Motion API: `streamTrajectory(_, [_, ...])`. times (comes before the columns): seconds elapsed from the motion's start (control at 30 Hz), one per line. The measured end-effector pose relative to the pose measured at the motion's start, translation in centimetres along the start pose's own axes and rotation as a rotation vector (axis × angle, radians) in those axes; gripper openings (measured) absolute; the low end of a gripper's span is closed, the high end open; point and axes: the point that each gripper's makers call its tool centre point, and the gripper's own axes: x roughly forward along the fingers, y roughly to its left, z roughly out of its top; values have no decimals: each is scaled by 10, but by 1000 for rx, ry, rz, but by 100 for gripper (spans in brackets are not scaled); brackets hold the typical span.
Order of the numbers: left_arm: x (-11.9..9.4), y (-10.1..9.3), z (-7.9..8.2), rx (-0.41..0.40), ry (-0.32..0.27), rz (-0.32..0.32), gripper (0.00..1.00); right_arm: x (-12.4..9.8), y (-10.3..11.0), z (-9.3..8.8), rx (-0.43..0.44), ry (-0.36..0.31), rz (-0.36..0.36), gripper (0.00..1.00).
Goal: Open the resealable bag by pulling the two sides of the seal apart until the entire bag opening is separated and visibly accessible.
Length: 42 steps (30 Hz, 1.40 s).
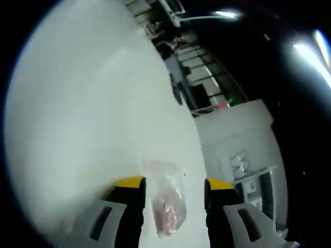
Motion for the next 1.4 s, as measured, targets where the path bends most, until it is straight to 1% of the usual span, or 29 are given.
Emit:
streamTrajectory(0.2, [-1,3,0,-9,-5,4,98,4,-2,-4,23,6,3,44])
streamTrajectory(0.5, [-1,7,-4,-20,-5,6,98,8,0,0,-2,9,10,41])
streamTrajectory(0.63, [-1,8,-7,-25,-1,12,98,13,2,-2,-43,18,20,38])
streamTrajectory(0.9, [-1,9,-7,-26,-3,14,98,14,4,-3,-41,19,30,34])
streamTrajectory(0.97, [-1,10,-7,-27,-3,16,98,14,6,-3,-36,18,38,31])
streamTrajectory(1.0, [-1,10,-7,-27,-3,16,98,15,7,-4,-27,18,45,28])
streamTrajectory(1.07, [-1,10,-8,-27,-2,16,98,17,11,-4,19,15,60,23])
streamTrajectory(1.1, [-1,10,-8,-29,-3,16,98,17,11,-4,24,16,60,21])
streamTrajectory(1.3, [0,11,-8,-29,-4,16,98,19,11,-5,-12,12,52,20])
streamTrajectory(1.4, [0,12,-8,-28,-3,16,98,21,11,-5,-10,8,53,20])
